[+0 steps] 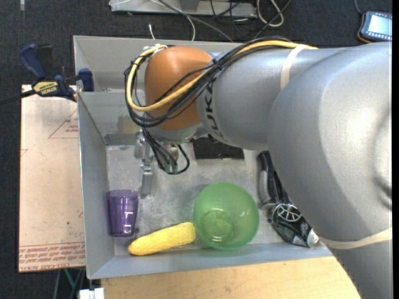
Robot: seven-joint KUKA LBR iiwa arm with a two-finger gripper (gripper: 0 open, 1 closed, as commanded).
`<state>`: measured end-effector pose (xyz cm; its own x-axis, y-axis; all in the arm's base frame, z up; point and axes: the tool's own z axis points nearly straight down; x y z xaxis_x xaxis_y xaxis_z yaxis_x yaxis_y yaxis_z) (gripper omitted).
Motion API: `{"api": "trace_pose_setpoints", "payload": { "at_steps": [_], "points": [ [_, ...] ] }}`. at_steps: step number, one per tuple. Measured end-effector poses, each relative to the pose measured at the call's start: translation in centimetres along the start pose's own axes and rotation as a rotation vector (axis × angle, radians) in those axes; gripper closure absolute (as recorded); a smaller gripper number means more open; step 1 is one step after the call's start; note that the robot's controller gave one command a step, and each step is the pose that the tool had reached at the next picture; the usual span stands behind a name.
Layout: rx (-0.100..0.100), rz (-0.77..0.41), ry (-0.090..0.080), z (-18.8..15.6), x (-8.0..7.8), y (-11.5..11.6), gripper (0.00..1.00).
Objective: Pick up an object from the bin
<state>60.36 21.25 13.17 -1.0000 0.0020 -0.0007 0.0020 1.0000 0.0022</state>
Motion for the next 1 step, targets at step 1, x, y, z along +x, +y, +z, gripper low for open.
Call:
{"api": "trace_pose_setpoints", "payload": {
  "at_steps": [1],
  "points": [
    [0.0, 0.0, 0.0, 0.0, 0.0, 0.0, 0.0]
  ]
}}
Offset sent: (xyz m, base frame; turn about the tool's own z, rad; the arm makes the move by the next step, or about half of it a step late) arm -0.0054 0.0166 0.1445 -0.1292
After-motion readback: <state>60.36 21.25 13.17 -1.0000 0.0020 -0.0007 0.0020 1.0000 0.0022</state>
